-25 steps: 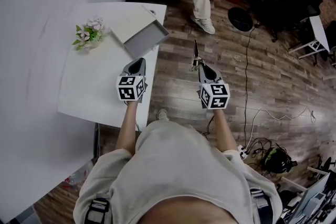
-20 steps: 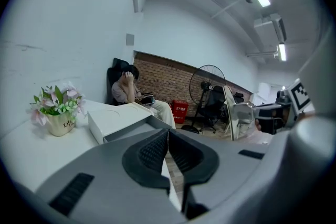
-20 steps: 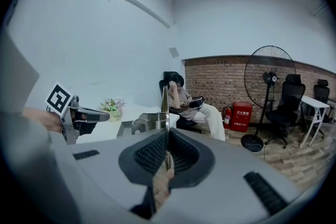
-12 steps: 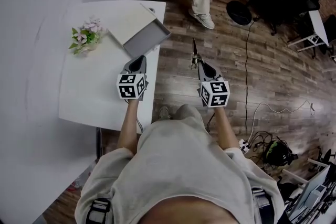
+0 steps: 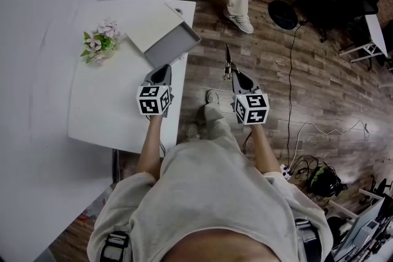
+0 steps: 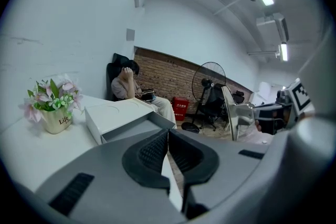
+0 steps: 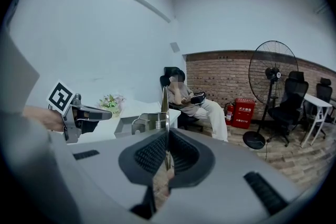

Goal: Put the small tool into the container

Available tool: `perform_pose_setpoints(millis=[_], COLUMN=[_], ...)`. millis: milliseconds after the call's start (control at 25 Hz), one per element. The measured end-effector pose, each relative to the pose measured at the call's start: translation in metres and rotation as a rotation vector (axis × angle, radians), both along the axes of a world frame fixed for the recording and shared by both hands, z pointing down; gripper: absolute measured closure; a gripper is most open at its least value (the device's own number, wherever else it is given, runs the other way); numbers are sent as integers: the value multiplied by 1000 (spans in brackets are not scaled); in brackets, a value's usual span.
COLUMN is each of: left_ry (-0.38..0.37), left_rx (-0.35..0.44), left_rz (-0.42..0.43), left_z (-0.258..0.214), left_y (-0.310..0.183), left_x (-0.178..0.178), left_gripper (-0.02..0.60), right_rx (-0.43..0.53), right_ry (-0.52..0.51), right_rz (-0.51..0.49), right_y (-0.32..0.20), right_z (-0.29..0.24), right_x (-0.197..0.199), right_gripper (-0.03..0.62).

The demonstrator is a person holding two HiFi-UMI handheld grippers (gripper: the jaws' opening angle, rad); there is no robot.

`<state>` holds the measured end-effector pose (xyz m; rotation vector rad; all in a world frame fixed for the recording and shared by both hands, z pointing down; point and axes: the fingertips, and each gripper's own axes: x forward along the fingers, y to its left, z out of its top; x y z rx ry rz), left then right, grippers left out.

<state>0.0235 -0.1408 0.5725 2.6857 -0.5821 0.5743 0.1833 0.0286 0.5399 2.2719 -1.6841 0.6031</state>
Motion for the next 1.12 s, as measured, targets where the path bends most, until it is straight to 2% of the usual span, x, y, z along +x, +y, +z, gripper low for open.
perform_pose_setpoints(millis=[600,1120], left_ry=[-95,-162], left_rx=[-51,-114], left_rz=[-167,-424], left_z=[34,44], left_y=[-49,-87], left_x=[8,-18], left_gripper=[569,569], right_rx=[-8,-24], right_ry=[-62,-114], right_rz=[-127,-322], right_y=[-84,-175], right_z=[26,33], right_x=[64,99], right_gripper=[591,591])
